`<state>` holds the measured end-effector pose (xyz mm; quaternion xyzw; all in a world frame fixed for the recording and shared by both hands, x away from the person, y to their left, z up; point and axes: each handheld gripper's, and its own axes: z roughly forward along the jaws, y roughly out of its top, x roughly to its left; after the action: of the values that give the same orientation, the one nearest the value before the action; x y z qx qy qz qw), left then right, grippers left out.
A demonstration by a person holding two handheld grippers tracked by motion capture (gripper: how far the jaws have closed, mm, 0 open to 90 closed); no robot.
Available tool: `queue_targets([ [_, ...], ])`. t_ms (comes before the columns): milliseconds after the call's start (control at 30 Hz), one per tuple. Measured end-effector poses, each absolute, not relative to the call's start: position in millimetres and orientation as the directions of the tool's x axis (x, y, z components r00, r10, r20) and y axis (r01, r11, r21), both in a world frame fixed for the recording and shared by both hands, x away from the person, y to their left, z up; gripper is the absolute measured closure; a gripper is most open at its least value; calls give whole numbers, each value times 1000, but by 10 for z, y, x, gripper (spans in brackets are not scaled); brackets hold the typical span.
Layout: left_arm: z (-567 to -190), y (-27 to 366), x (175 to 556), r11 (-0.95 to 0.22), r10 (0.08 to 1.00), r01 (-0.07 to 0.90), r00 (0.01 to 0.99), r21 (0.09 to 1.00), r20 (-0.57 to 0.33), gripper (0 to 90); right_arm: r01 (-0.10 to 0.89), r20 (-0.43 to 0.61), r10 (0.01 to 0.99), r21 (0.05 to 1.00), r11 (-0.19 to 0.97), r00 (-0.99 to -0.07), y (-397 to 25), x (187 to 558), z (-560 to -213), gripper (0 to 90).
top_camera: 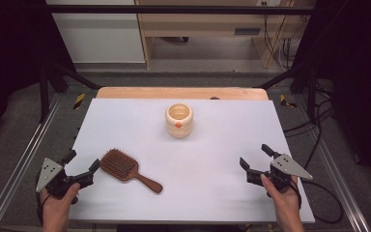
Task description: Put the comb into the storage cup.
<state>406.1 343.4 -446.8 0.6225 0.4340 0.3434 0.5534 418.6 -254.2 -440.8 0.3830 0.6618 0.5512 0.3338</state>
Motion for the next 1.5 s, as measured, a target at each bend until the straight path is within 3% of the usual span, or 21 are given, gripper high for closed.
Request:
queue_targets([
  [233, -4477, 3401, 4083, -24, 923, 186, 380, 982, -50, 72, 156, -12, 873, 983, 101, -488, -2524, 4173, -4422, 76],
  [433, -4474, 3391, 4095, -27, 927, 198, 373, 980, -50, 150, 167, -10, 873, 981, 104, -488, -2509, 4195, -4437, 76],
  [933, -4464, 3487, 4265, -54, 937, 243, 347, 969, -35, 735, 181, -5, 873, 978, 106, -488, -2487, 4220, -4478, 82],
  [1167, -4439, 3549, 4344, -87, 934, 276, 357, 957, -18, 889, 177, -7, 872, 978, 107, -489, -2431, 4291, -4476, 86],
  [1500, -4506, 3609, 4729, -56, 935, 402, 343, 914, -93, 899, 177, -11, 873, 978, 111, -487, -2446, 4249, -4478, 87],
])
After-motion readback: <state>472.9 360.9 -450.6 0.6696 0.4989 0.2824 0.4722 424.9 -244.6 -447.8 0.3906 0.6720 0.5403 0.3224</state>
